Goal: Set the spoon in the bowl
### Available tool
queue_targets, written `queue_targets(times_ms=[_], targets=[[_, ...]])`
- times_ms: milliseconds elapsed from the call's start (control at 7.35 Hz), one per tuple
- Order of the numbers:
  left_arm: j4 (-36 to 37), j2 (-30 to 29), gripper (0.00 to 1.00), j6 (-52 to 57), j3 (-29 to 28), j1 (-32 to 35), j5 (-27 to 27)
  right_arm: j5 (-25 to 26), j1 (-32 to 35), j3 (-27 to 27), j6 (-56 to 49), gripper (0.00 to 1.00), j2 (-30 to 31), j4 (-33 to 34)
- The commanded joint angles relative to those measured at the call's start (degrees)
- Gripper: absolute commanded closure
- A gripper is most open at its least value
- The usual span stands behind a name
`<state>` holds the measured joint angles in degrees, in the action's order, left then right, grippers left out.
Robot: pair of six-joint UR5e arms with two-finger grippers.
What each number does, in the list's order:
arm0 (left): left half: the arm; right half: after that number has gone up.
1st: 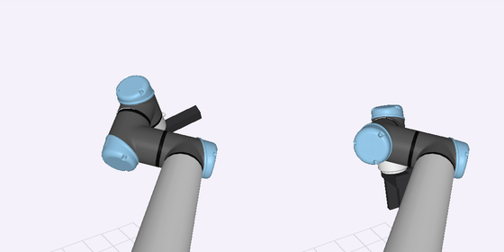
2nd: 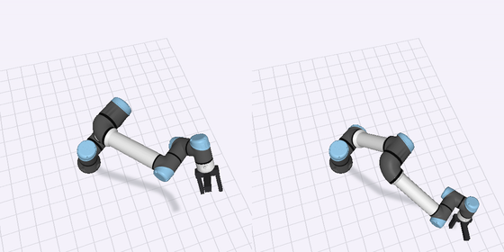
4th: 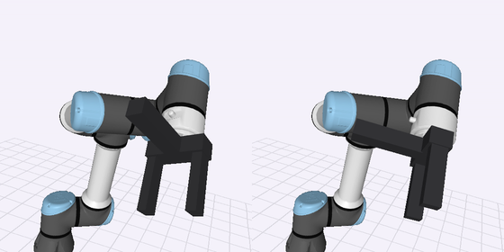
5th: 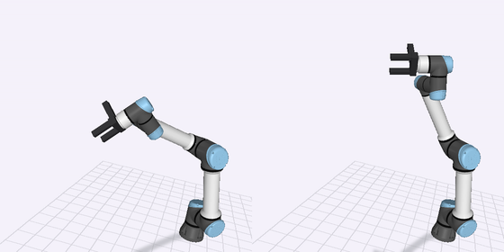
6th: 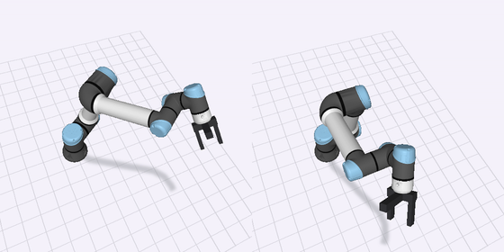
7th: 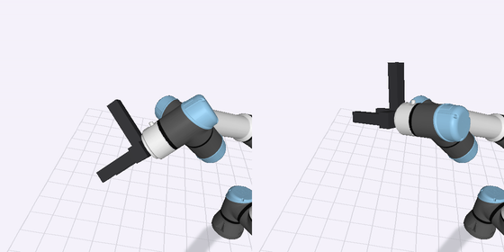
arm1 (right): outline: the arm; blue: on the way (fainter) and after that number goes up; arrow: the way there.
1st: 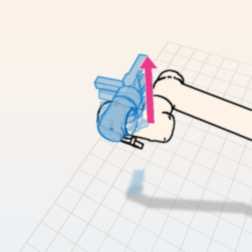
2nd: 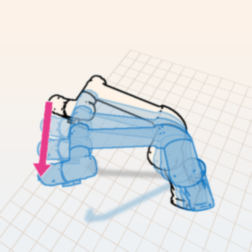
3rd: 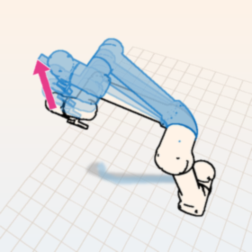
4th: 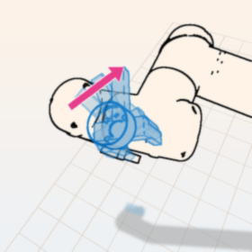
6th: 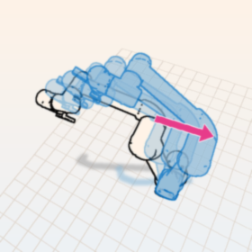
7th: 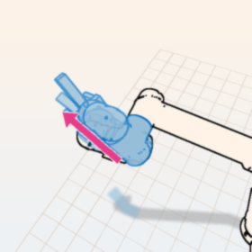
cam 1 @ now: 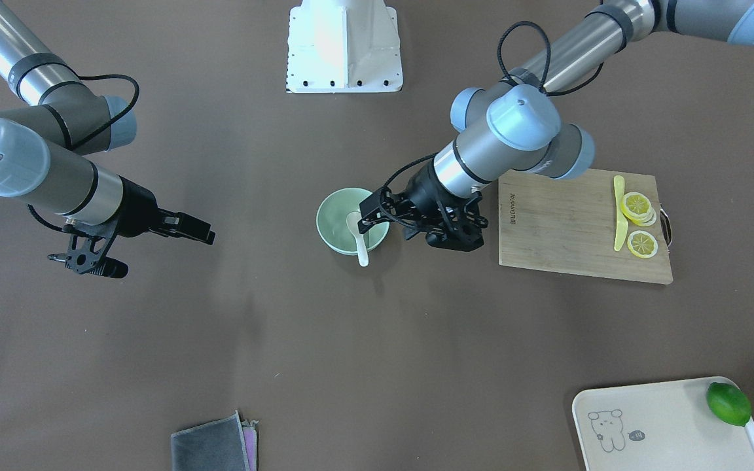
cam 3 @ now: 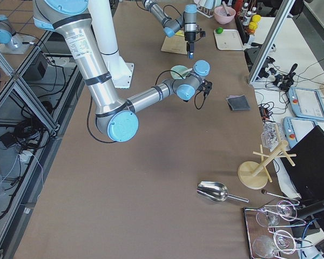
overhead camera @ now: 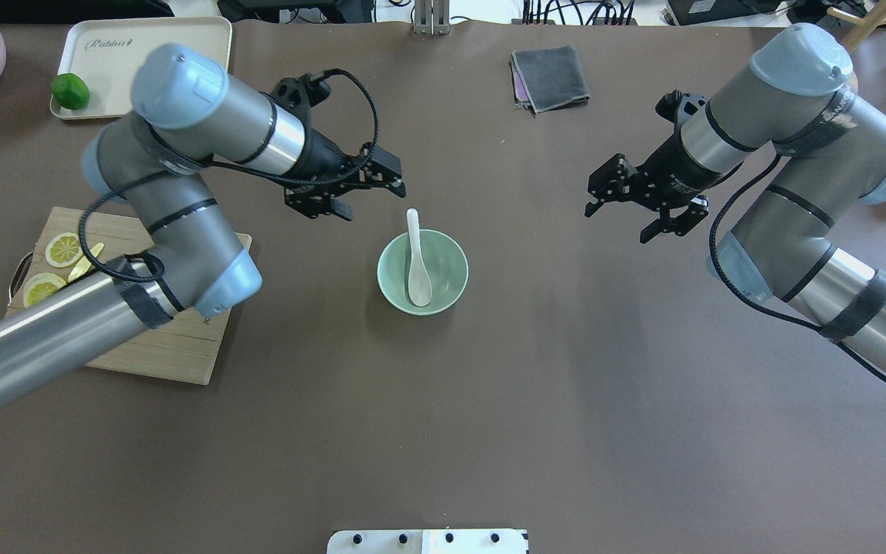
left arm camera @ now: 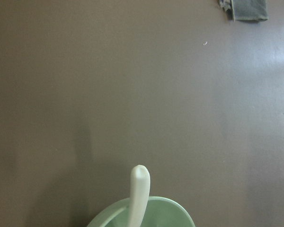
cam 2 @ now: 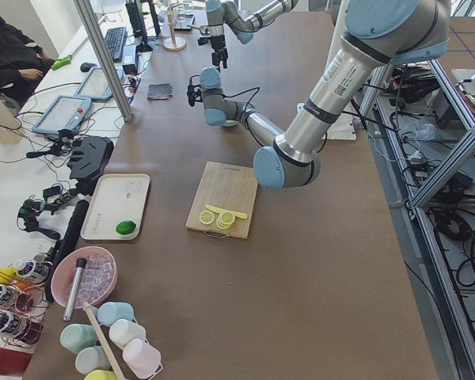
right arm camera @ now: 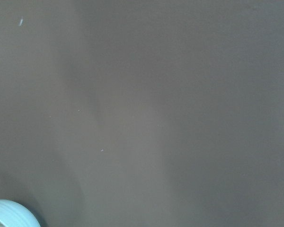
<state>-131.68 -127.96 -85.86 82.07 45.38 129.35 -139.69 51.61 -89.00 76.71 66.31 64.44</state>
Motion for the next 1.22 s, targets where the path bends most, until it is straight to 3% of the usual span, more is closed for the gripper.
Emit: queue_targets(times_ms=[0,272,408,680,817,953,1089], targets=[[6.6,9.3,0.03,0.7,8.6,11.1,4.9,0.3,2.3,-3.0,-0.1,0.0,3.3,0.1],[8.6,19.9,0.03,16.9,11.3,24.0,4.2,3.2,8.6,-4.2,-8.4,0.0,9.0,0.9],[10.7,21.6,0.03,27.0,11.4,27.4,0.0,5.2,11.3,-4.8,-15.1,0.0,9.4,5.4],[30.0,23.0,0.03,55.0,15.0,35.7,-0.5,16.1,11.9,-12.3,-35.6,0.0,9.4,26.6],[38.8,23.2,0.03,61.2,18.5,36.3,-1.7,18.9,12.1,-15.0,-48.1,0.0,9.1,37.1],[43.3,26.4,0.03,62.6,21.0,36.8,-3.2,18.5,12.7,-15.3,-52.3,0.0,9.6,39.9],[42.7,32.6,0.02,64.0,21.1,37.0,-3.5,16.7,14.6,-15.6,-52.9,0.0,14.0,39.4]])
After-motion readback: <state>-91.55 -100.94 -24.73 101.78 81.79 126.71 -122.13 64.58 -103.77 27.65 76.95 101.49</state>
